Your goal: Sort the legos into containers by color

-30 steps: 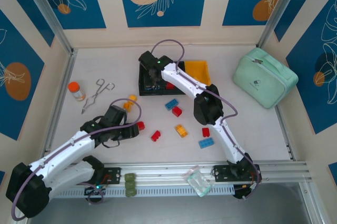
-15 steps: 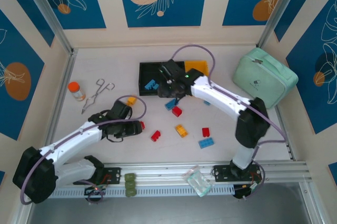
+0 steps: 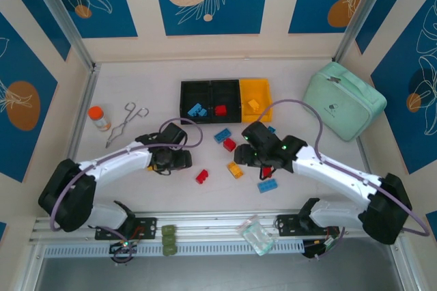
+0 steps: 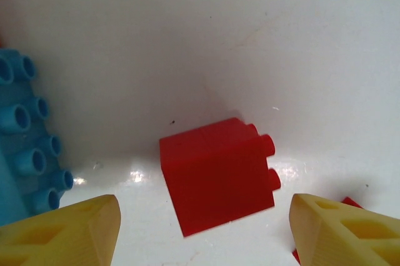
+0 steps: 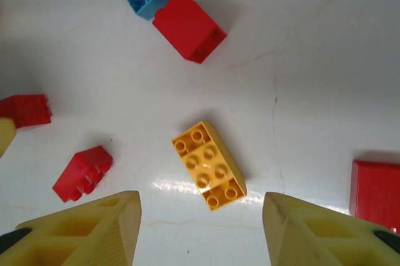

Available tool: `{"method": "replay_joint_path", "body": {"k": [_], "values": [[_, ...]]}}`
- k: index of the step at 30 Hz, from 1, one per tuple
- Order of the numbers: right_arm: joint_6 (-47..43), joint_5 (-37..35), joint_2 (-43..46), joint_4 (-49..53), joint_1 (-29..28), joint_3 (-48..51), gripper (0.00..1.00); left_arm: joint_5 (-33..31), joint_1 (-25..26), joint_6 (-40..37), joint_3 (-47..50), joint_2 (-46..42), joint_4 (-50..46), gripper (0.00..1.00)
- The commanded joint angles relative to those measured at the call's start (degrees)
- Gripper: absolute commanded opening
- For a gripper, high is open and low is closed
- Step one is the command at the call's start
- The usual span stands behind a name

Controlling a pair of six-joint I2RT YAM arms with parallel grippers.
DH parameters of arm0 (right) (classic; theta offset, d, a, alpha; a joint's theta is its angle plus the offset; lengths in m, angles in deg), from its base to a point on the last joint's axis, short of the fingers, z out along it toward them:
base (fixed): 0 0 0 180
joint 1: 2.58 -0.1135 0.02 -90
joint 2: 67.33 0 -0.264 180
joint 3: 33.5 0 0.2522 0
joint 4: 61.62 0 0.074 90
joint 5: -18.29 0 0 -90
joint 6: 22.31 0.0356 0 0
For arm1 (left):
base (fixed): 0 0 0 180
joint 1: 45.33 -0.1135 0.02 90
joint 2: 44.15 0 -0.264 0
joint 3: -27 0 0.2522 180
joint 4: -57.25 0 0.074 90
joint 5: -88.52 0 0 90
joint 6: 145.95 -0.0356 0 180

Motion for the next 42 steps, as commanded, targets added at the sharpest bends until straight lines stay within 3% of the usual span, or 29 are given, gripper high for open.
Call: {"method": "replay_joint_path", "body": {"k": [1, 6, 14, 16, 26, 42], "values": [[1.8, 2.75, 3.76, -4.21, -2.0, 3.27, 0.54, -3.12, 1.12, 0.7, -2.59, 2.48, 0.5, 0.71], [2.7, 3.33, 4.17, -6.23, -5.21, 5.67, 0.54, -5.2, 1.57, 0.97, -3.5, 6.26, 2.13, 0.7], [3.45, 2.52, 2.02, -8.33, -7.51, 5.74, 0.54, -5.94, 1.75, -0.76, -4.97, 8.07, 1.58, 0.44], [3.38, 2.26, 1.76, -8.12, -7.51, 5.47, 0.54, -6.02, 1.74, -1.2, -5.19, 7.32, 1.24, 0.42], [3.49, 0.48, 2.66, -6.92, -7.02, 4.77, 0.54, -3.9, 1.73, -5.31, -13.92, 7.33, -1.01, 0.4], [6.08, -0.56, 10.64, -4.63, -0.02, 7.73, 0.54, 0.87, 2.13, -13.5, -45.7, 27.36, -6.2, 0.42]]}}
